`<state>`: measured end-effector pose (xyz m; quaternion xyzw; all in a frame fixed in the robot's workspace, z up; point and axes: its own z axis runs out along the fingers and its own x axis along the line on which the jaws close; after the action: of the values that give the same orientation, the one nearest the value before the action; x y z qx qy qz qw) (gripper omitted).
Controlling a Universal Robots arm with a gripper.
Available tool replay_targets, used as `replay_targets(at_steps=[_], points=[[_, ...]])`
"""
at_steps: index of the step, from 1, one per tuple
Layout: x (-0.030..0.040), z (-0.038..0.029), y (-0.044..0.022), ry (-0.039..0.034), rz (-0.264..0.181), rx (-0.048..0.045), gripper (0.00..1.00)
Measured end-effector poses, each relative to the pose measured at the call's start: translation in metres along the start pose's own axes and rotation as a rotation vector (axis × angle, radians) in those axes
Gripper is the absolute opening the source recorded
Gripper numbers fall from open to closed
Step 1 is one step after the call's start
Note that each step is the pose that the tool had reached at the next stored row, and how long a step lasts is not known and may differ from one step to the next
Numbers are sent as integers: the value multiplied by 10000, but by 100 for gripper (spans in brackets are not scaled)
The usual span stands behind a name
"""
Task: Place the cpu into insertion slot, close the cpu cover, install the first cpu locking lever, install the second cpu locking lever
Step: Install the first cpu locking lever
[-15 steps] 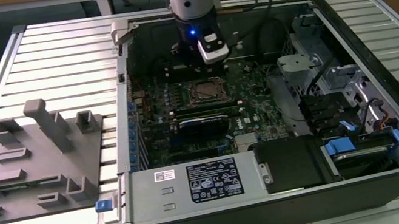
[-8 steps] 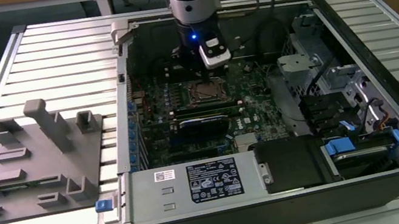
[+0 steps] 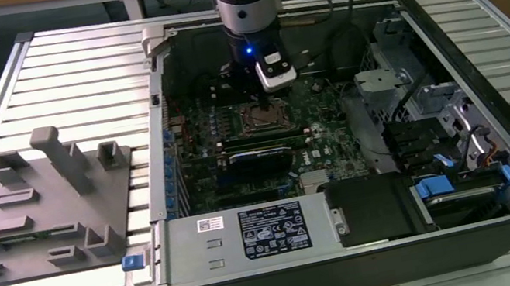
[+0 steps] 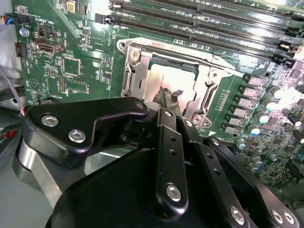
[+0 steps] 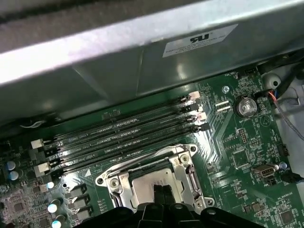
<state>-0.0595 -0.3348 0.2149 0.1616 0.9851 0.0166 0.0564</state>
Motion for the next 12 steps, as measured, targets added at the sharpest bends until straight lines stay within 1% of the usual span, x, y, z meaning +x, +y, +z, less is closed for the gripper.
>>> replay_targets(at_steps=[6, 12], points=[[-10, -89, 5, 2, -1, -4, 10], [-20, -93, -16, 54, -12, 27, 10]])
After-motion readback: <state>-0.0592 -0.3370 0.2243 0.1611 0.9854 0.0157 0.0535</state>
